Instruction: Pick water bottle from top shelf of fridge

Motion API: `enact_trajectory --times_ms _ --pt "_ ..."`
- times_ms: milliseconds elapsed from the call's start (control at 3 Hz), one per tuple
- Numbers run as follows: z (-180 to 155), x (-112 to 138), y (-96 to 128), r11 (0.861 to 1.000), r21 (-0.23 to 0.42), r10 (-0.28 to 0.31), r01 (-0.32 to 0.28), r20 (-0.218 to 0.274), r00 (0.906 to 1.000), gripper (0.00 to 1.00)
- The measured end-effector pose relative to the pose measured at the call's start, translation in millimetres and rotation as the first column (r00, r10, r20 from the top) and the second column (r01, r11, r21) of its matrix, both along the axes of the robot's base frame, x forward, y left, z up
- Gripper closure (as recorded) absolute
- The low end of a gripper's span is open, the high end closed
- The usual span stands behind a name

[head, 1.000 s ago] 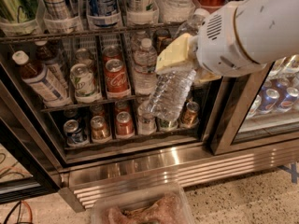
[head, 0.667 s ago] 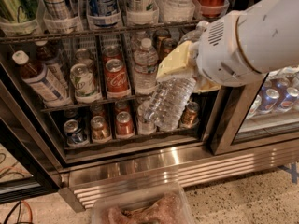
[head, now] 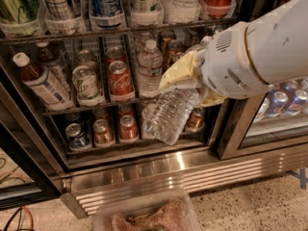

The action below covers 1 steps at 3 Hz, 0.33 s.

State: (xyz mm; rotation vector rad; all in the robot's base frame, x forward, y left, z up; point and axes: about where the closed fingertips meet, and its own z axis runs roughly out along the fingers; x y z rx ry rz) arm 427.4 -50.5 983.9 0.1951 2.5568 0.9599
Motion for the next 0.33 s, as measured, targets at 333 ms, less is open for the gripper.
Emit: enact_trajectory --times_ms 333 --pt "-0.1 -0.2 0.2 1.0 0.002 0.0 0.0 -0.002 1.0 1.0"
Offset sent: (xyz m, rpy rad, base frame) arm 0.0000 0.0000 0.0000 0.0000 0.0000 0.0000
